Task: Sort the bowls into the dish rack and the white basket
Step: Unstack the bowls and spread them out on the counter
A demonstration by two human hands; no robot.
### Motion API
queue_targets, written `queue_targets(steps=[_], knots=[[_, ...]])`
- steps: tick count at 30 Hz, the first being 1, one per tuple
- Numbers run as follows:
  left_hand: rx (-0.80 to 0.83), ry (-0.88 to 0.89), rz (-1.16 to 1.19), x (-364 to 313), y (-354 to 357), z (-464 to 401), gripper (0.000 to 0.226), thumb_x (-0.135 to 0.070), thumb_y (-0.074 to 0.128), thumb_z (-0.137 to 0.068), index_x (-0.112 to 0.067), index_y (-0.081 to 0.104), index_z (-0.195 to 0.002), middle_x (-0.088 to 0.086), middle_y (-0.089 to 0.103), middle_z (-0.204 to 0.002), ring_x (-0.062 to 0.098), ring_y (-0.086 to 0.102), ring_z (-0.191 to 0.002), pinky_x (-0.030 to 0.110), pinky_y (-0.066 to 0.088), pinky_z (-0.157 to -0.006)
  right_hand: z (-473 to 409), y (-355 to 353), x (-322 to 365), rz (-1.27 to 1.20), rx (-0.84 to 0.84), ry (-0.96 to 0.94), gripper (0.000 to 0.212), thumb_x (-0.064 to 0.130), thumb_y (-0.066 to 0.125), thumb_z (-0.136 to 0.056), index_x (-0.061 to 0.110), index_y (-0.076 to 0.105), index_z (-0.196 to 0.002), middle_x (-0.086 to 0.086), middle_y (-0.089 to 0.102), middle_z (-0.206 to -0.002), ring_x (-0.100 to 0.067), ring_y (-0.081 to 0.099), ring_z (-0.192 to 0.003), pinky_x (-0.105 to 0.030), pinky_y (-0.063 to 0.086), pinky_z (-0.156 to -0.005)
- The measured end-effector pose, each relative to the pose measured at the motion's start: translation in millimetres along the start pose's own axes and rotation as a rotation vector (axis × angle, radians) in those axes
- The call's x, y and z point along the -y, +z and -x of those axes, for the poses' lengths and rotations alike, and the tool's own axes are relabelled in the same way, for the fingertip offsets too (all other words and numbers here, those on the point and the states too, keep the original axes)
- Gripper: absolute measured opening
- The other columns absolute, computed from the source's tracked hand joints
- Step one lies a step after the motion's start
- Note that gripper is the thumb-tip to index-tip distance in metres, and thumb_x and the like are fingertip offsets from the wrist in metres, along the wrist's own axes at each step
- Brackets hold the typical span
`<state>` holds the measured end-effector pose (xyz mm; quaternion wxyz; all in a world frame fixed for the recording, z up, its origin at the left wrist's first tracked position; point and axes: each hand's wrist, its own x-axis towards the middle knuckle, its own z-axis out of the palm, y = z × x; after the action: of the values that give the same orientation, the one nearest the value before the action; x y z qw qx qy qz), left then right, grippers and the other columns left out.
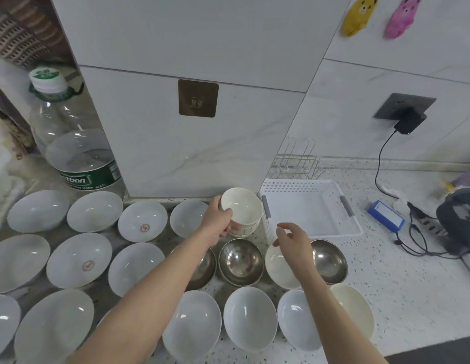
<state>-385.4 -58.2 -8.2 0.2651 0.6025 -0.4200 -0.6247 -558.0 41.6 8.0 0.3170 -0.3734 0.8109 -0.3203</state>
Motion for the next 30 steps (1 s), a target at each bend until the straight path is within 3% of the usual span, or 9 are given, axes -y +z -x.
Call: queue_targets(steps=[6, 10, 17, 22, 25, 30], knots=[[0.047, -0.012, 0.143, 1.6, -9.3, 12.6, 0.055, 0.001, 0.035, -0.091, -0.032, 0.037, -0.134, 0.022, 0.069, -0.070, 0.009, 0.043, -0.035, 0.019, 0.026, -0.034, -0.3, 8.4, 2.2, -0.010, 0.035, 0.015, 0.022, 0.028, 0.050, -0.091, 0.030, 0.064, -0.107, 0.009, 0.072, -0.069, -0.009, 0.055, -0.058, -0.029, 0.042, -0.061], [0.125, -0.086, 0.452, 9.9, -29.2, 26.9, 0.047, 0.004, 0.036, -0.090, -0.030, 0.044, -0.121, 0.016, 0.069, -0.059, 0.006, 0.040, -0.034, 0.016, 0.027, -0.032, -1.7, 18.7, 7.3, -0.024, 0.093, 0.015, 0.025, 0.023, 0.049, -0.093, 0.021, 0.063, -0.113, 0.007, 0.070, -0.080, -0.010, 0.055, -0.062, -0.026, 0.043, -0.060], [0.174, -0.229, 0.886, 33.5, -60.8, 49.5, 0.029, -0.003, 0.042, -0.097, -0.020, 0.050, -0.118, 0.013, 0.066, -0.059, 0.003, 0.040, -0.034, 0.012, 0.030, -0.030, -15.4, 46.4, 31.1, 0.008, 0.201, 0.122, 0.046, 0.038, 0.047, -0.093, 0.009, 0.046, -0.129, -0.006, 0.069, -0.083, -0.014, 0.058, -0.064, -0.027, 0.042, -0.055], [0.127, -0.248, 0.950, 38.8, -76.3, 57.5, 0.027, -0.002, 0.041, -0.097, -0.022, 0.052, -0.111, 0.012, 0.062, -0.057, 0.004, 0.038, -0.033, 0.012, 0.028, -0.028, -24.3, 64.8, 37.2, 0.023, 0.208, 0.211, 0.045, 0.021, 0.046, -0.090, 0.003, 0.044, -0.130, -0.011, 0.069, -0.074, -0.016, 0.055, -0.056, -0.029, 0.042, -0.055], [0.100, -0.242, 0.944, 41.6, -84.8, 62.6, 0.027, -0.001, 0.040, -0.096, -0.023, 0.051, -0.109, 0.012, 0.063, -0.056, 0.004, 0.038, -0.032, 0.013, 0.028, -0.027, -25.5, 68.6, 37.3, 0.025, 0.171, 0.223, 0.040, 0.010, 0.043, -0.088, 0.001, 0.048, -0.127, -0.008, 0.066, -0.065, -0.020, 0.061, -0.062, -0.030, 0.043, -0.055], [0.058, -0.215, 0.942, 47.9, -92.3, 71.8, 0.031, -0.001, 0.039, -0.097, -0.023, 0.051, -0.115, 0.013, 0.064, -0.058, 0.003, 0.039, -0.032, 0.012, 0.029, -0.028, -25.0, 69.6, 31.0, -0.015, 0.126, 0.184, 0.037, 0.011, 0.042, -0.089, -0.004, 0.054, -0.120, -0.015, 0.070, -0.079, -0.012, 0.055, -0.046, -0.026, 0.039, -0.047]])
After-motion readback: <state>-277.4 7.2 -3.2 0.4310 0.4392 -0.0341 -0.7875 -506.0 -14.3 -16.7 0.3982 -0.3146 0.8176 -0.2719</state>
